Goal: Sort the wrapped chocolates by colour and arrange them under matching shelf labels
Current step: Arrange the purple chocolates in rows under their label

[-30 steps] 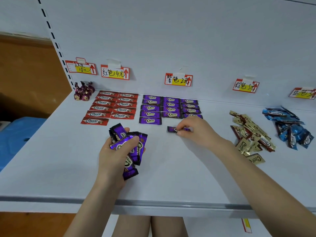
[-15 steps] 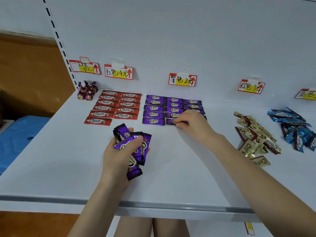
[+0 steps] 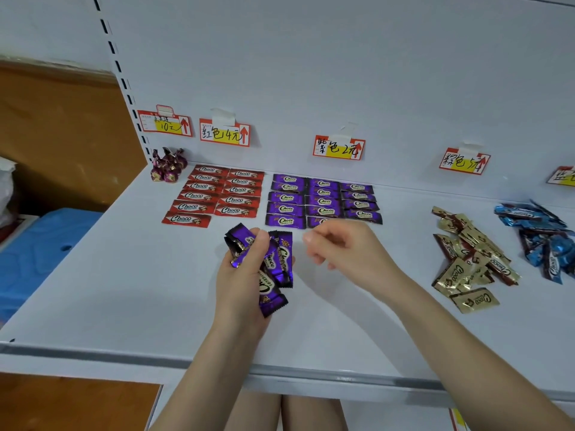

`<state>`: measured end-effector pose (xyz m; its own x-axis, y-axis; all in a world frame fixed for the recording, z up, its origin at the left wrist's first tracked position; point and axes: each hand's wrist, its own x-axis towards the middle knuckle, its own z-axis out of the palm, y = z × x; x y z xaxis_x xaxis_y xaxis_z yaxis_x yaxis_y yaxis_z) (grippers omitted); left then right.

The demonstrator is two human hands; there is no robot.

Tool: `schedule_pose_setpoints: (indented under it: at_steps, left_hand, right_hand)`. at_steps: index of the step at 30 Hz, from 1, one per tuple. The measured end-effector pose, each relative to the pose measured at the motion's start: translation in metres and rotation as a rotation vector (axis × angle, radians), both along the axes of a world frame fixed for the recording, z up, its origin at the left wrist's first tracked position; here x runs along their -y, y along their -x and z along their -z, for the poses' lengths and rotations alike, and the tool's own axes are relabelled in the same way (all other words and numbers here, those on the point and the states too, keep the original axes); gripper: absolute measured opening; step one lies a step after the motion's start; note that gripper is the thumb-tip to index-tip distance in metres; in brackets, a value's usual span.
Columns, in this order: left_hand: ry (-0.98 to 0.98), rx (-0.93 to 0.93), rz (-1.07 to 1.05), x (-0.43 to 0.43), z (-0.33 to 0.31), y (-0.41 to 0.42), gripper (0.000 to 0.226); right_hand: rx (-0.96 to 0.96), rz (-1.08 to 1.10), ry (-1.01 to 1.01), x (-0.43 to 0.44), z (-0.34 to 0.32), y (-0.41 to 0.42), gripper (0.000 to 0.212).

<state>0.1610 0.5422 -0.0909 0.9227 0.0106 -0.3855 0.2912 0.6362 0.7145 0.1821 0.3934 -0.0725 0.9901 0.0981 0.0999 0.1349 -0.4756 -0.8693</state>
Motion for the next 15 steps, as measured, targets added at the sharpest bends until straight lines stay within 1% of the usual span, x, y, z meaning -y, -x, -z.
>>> schedule_pose_setpoints:
  at_steps: [4,7,11,15]
  left_hand:
    - [0.051,0.017,0.024,0.010,-0.002,0.003,0.025]
    - [0.043,0.019,0.032,0.013,-0.003,0.005,0.023]
    - [0.049,0.021,0.049,0.016,-0.003,0.010,0.039]
    - [0.051,0.047,0.052,0.017,-0.003,0.013,0.040]
  right_hand:
    - [-0.077,0.010,-0.046,-0.012,-0.003,0.015,0.006]
    - [-0.130,0.047,-0.172,-0.010,-0.004,0.016,0.007]
    - [-0.197,0.052,-0.257,-0.007,-0.004,0.018,0.022]
    - [-0.142,0.146,-0.399,0.002,-0.009,0.021,0.035]
